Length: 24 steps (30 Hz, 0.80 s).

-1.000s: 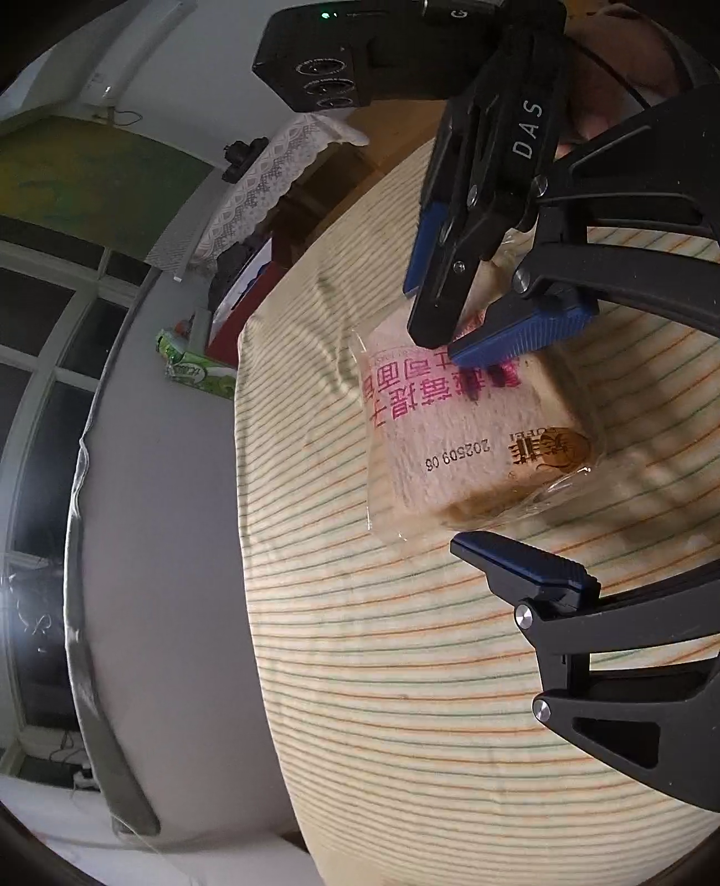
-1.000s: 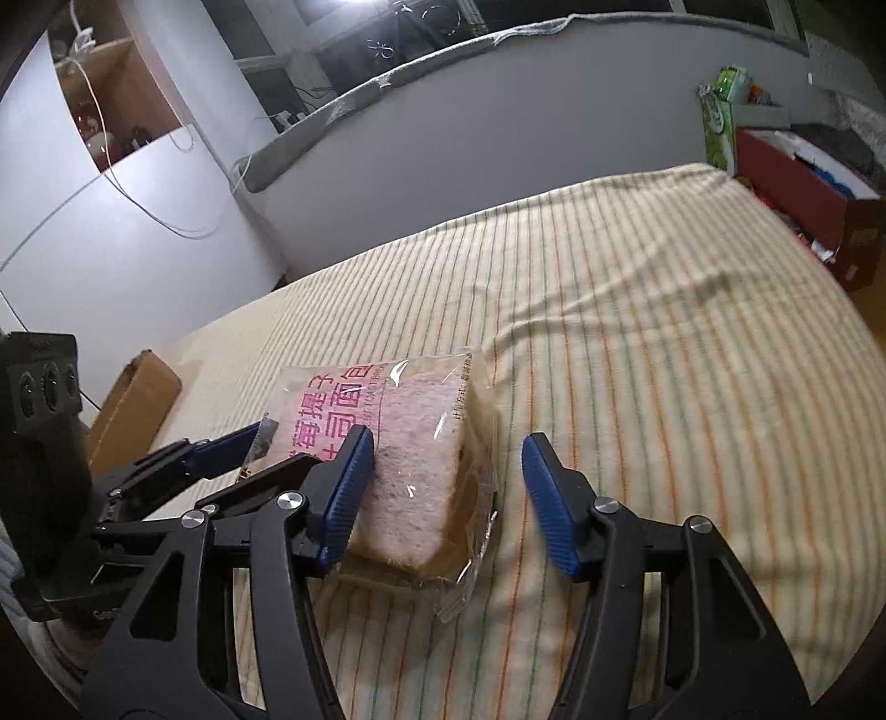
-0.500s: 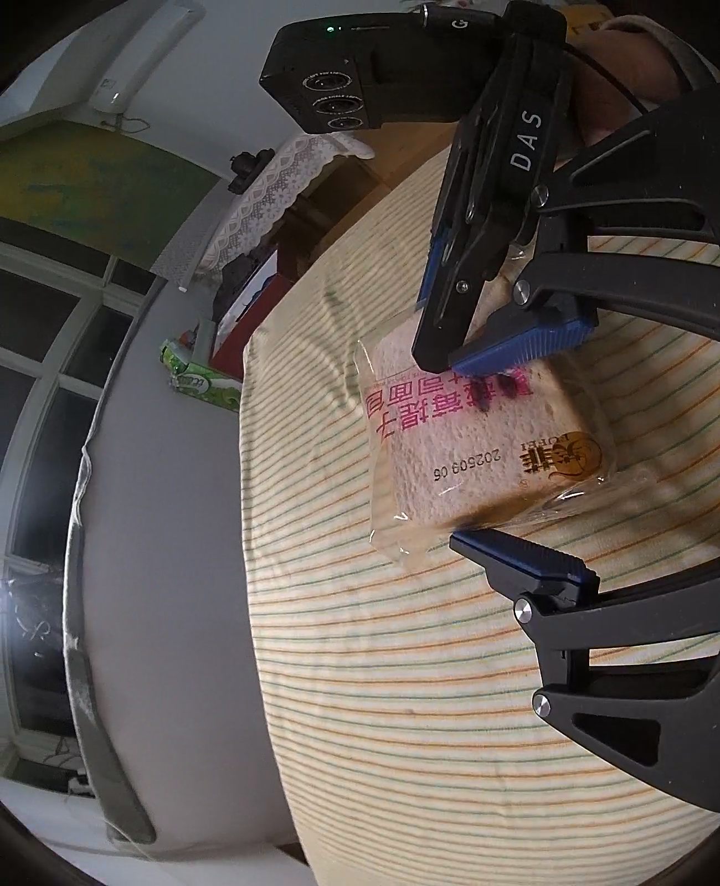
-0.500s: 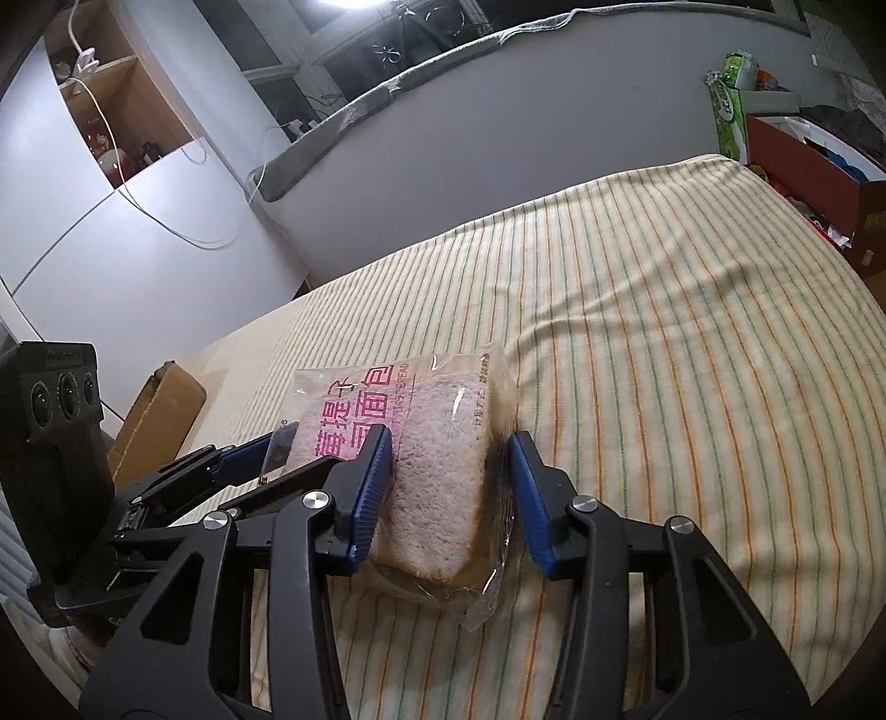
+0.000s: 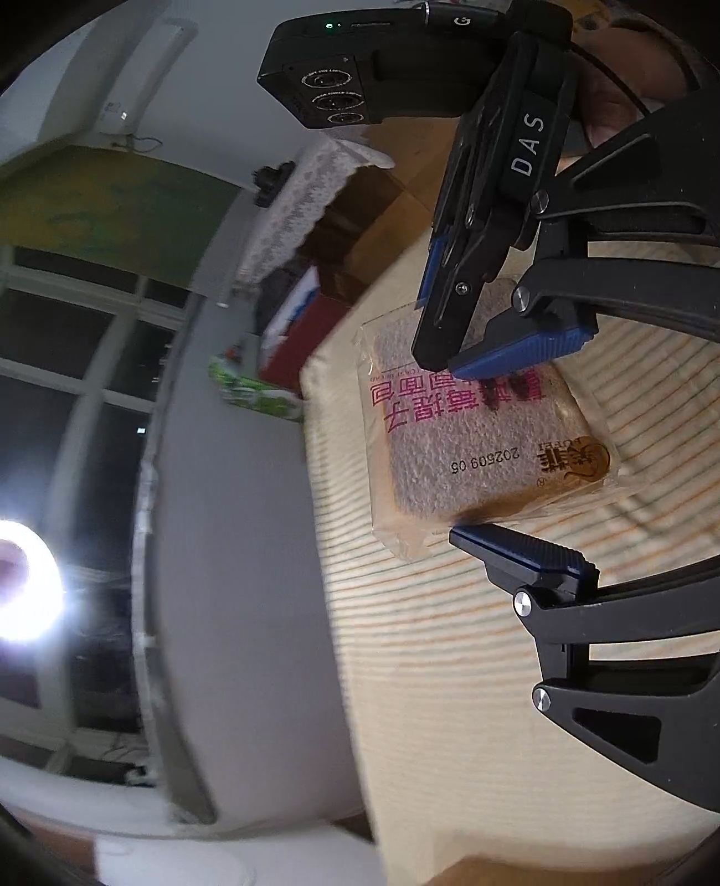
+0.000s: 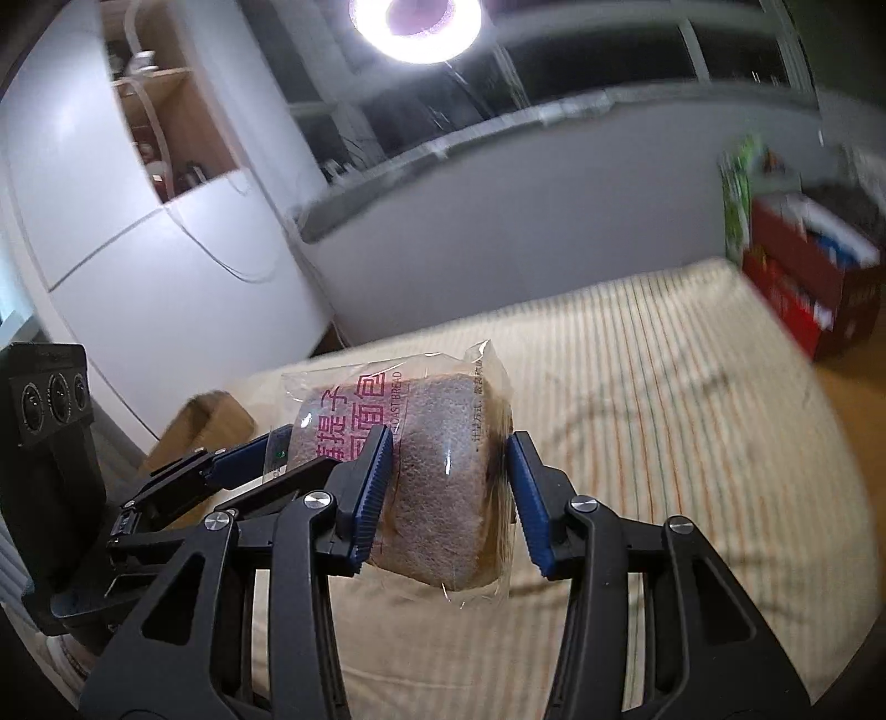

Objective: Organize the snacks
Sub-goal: 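Lift and carry the packaged bread over the box with the right tool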

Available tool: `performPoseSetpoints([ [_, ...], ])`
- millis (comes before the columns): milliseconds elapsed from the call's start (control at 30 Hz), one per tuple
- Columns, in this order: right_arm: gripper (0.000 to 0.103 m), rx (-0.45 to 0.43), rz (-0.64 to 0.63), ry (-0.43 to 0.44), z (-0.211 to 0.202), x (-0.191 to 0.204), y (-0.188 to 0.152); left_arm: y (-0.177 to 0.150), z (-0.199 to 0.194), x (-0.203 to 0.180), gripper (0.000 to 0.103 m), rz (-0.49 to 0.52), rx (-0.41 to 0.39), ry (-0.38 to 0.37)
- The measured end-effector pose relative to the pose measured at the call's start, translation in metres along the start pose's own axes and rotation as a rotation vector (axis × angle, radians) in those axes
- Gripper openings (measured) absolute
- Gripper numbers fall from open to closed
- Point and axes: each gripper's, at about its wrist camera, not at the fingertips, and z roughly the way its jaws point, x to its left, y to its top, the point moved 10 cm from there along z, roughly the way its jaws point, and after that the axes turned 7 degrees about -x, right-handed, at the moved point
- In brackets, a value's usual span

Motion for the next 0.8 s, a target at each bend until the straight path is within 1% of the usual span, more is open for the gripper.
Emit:
performPoseSetpoints([
  [100,0.046,-0.064,-0.084,0.002,-0.026,0.040,0.035,0.033,-0.038,-0.004,0.051,0.031,-0.089,0.007],
  [167,0.045,-0.091,-0.119,0.007,-0.038,0.064,0.049,0.055,-0.069,-0.003,0.051,0.055,-0.159,0.019],
  [233,0.042,-0.103,-0.149,0.002,-0.045,0.083,0.057,0.067,-0.091,-0.003,0.051,0.066,-0.208,0.030],
  [333,0.042,-0.120,-0.178,0.013,-0.055,0.111,0.061,0.080,-0.124,0.000,0.051,0.085,-0.267,0.046],
  [400,0.042,-0.128,-0.193,0.016,-0.060,0.125,0.061,0.082,-0.141,0.005,0.051,0.086,-0.293,0.054],
  [500,0.041,-0.128,-0.208,0.023,-0.063,0.144,0.057,0.080,-0.158,0.012,0.051,0.077,-0.309,0.061],
  [633,0.041,-0.124,-0.221,0.031,-0.066,0.158,0.050,0.077,-0.166,0.016,0.051,0.071,-0.318,0.075],
  [800,0.041,-0.109,-0.223,0.035,-0.061,0.160,0.042,0.072,-0.172,0.021,0.051,0.062,-0.318,0.086],
])
